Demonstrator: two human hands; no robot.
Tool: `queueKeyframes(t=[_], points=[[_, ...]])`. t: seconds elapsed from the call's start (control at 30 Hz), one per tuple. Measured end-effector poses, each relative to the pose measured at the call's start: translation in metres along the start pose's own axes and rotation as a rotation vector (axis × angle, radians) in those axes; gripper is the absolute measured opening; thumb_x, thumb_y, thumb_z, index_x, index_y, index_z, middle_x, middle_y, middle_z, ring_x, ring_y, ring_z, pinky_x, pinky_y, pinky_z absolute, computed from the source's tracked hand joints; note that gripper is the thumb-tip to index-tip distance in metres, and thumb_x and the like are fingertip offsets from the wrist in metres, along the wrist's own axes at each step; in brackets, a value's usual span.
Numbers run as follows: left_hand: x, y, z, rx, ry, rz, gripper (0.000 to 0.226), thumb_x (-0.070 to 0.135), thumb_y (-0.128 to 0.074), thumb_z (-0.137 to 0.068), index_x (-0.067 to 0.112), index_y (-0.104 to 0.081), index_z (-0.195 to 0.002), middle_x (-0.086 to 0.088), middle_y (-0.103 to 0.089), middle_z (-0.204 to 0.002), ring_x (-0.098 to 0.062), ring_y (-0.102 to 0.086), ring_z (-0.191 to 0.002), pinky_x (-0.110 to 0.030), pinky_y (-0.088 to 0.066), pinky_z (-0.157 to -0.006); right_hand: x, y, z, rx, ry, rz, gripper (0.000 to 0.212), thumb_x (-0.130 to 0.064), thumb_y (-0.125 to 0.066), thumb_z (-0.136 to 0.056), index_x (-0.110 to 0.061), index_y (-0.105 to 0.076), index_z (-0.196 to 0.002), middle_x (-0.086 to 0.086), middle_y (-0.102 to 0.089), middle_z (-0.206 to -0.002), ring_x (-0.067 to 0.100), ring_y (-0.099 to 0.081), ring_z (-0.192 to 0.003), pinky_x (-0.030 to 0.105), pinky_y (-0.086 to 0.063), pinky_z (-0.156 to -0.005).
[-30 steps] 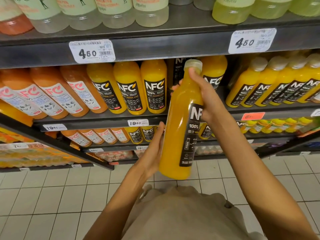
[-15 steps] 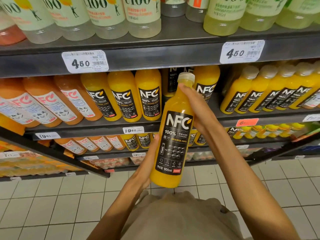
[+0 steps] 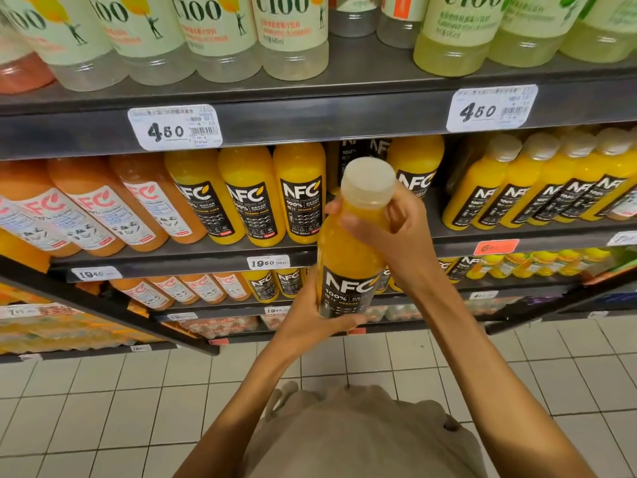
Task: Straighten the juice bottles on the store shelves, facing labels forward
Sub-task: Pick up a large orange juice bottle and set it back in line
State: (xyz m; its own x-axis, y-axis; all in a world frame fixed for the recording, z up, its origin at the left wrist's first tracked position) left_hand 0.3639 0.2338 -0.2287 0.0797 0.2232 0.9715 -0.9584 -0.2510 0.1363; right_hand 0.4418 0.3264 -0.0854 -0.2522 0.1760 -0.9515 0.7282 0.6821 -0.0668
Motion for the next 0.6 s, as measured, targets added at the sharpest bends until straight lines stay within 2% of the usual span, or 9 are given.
queueKeyframes(t=[0.07,0.13,0.23,0.27,0.33,0.4,0.47,0.53,0.6], points=[[-0.002,0.002,-0.003,0.013,0.019,-0.020,0.080,0.039,-0.089,-0.055,0.041,-0.039,-0.118,0.017,-0.056,-0.116,0.014,-0.056,-0.100,-0.005,-0.047,-0.074,-0.011,-0.003,0.004,-0.062,0.054,0.031,0.040,-0.025,-0.070,-0.070,-0.019,-0.055,-0.107,0.013,-0.062,-0.106,0.031,-0.062,-0.101,0.042,-0.052,-0.090],[-0.001,0.003,-0.007,0.010,0.029,-0.010,0.074,0.038,-0.086,-0.055,0.040,-0.041,-0.113,0.013,-0.059,-0.111,0.008,-0.062,-0.093,-0.007,-0.049,-0.066,-0.018,-0.003,0.007,-0.114,0.088,0.048,0.039,-0.022,-0.070,-0.071,-0.015,-0.054,-0.106,0.011,-0.062,-0.104,0.023,-0.064,-0.098,0.033,-0.052,-0.087],[0.004,0.004,-0.009,0.008,-0.015,-0.029,0.069,0.025,-0.086,-0.062,0.035,-0.042,-0.115,0.019,-0.057,-0.108,0.021,-0.055,-0.094,0.000,-0.045,-0.067,-0.022,-0.005,0.009,-0.156,0.100,0.075,0.038,-0.020,-0.069,-0.071,-0.016,-0.053,-0.106,0.007,-0.065,-0.099,0.014,-0.065,-0.095,0.028,-0.051,-0.086],[0.003,0.003,-0.009,-0.001,-0.015,-0.029,0.070,0.023,-0.086,-0.063,0.034,-0.042,-0.116,0.018,-0.058,-0.109,0.020,-0.056,-0.094,-0.001,-0.045,-0.067,-0.022,-0.005,0.009,-0.154,0.093,0.067,0.038,-0.019,-0.069,-0.071,-0.016,-0.054,-0.106,0.003,-0.067,-0.097,0.012,-0.065,-0.095,0.027,-0.051,-0.085],[0.003,0.004,-0.007,-0.017,0.003,-0.011,0.073,0.028,-0.089,-0.060,0.035,-0.045,-0.118,0.014,-0.063,-0.110,0.013,-0.060,-0.093,-0.006,-0.048,-0.066,-0.020,-0.004,0.007,-0.131,0.066,0.007,0.036,-0.018,-0.068,-0.073,-0.019,-0.056,-0.106,-0.008,-0.070,-0.093,0.012,-0.066,-0.094,0.027,-0.051,-0.084],[0.003,0.005,-0.003,-0.024,-0.001,0.009,0.073,0.035,-0.087,-0.055,0.036,-0.048,-0.117,0.022,-0.066,-0.107,0.010,-0.060,-0.099,-0.007,-0.049,-0.072,-0.016,0.002,0.002,-0.063,0.020,-0.049,0.034,-0.024,-0.069,-0.073,-0.025,-0.058,-0.106,-0.007,-0.071,-0.093,0.017,-0.066,-0.096,0.035,-0.053,-0.084],[0.005,0.005,0.002,-0.051,0.002,0.040,0.071,0.040,-0.082,-0.053,0.034,-0.051,-0.115,0.026,-0.067,-0.106,0.006,-0.061,-0.103,-0.009,-0.049,-0.078,-0.008,0.008,-0.004,-0.005,-0.055,-0.091,0.032,-0.029,-0.068,-0.077,-0.024,-0.060,-0.107,-0.003,-0.071,-0.097,0.021,-0.066,-0.098,0.041,-0.055,-0.084],[0.004,0.004,0.008,-0.074,0.021,0.100,0.071,0.046,-0.082,-0.050,0.032,-0.053,-0.113,0.023,-0.069,-0.105,0.001,-0.063,-0.103,-0.013,-0.050,-0.078,0.003,0.011,-0.008,-0.025,-0.123,-0.167,0.028,-0.024,-0.058,-0.087,-0.016,-0.057,-0.114,-0.002,-0.072,-0.101,0.019,-0.067,-0.097,0.034,-0.056,-0.078],[0.005,0.002,0.015,-0.088,0.048,0.168,0.081,0.061,-0.083,-0.042,0.032,-0.054,-0.112,0.022,-0.070,-0.102,0.002,-0.064,-0.101,-0.011,-0.050,-0.076,0.015,0.013,-0.011,-0.028,-0.172,-0.195,0.030,-0.020,-0.051,-0.090,-0.013,-0.052,-0.118,-0.002,-0.072,-0.103,0.018,-0.068,-0.097,0.029,-0.055,-0.076]])
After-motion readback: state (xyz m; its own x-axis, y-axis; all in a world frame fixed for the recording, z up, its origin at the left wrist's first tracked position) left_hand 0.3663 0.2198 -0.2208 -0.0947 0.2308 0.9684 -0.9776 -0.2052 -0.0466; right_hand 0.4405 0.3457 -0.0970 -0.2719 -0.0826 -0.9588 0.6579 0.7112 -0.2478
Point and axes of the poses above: each hand's wrist, its own z-axis away from the middle knuckle, its own y-axis out of the back of the hand, x = y × z, the point moved 6 cm from there along -z, towards the middle knuckle
